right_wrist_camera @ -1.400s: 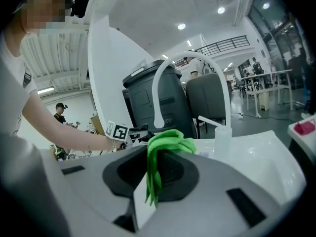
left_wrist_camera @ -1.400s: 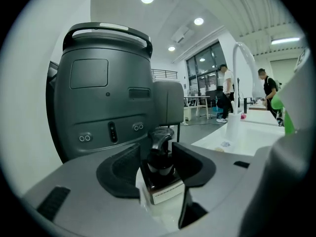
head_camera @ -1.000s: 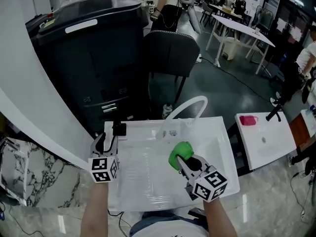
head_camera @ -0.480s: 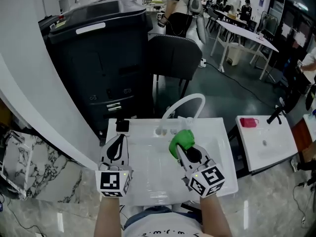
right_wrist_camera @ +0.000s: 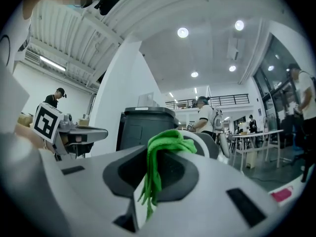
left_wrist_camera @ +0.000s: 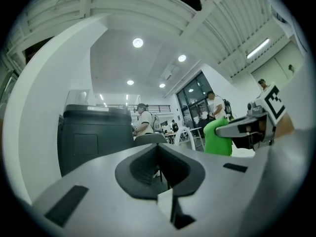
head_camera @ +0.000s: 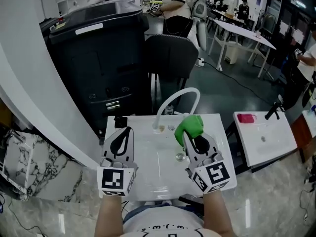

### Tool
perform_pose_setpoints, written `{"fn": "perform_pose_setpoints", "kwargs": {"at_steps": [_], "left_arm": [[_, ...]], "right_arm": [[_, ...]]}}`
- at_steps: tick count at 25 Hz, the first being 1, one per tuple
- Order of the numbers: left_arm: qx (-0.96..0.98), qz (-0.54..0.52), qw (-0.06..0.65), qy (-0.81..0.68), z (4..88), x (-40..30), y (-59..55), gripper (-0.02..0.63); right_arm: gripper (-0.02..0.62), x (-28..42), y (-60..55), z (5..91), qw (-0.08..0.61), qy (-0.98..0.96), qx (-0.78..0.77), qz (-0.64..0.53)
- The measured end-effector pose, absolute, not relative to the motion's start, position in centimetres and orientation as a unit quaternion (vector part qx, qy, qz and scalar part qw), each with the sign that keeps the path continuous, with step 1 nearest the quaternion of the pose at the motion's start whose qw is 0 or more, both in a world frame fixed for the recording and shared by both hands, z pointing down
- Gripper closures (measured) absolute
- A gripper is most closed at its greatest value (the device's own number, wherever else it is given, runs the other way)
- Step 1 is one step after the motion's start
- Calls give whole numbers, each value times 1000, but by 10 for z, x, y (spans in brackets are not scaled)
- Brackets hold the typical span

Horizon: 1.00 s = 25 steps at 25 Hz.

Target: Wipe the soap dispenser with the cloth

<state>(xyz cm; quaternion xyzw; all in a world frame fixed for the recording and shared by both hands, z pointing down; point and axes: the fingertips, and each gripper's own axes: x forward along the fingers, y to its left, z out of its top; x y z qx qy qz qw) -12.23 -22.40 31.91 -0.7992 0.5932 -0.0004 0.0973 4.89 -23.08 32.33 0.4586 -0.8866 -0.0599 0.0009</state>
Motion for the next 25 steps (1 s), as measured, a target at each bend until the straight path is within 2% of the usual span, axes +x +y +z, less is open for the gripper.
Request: {"fn": "perform_pose_setpoints", "kwargs": {"at_steps": [11,25], "left_arm": [[-789,3,109,604,310,-131,-224,591],[-790,26,87,606,308,-132,-232,591]], "right_arm": [[551,51,-232,311,12,-880,468,-79],[549,63,-240,312,9,-875,480,-66]]}}
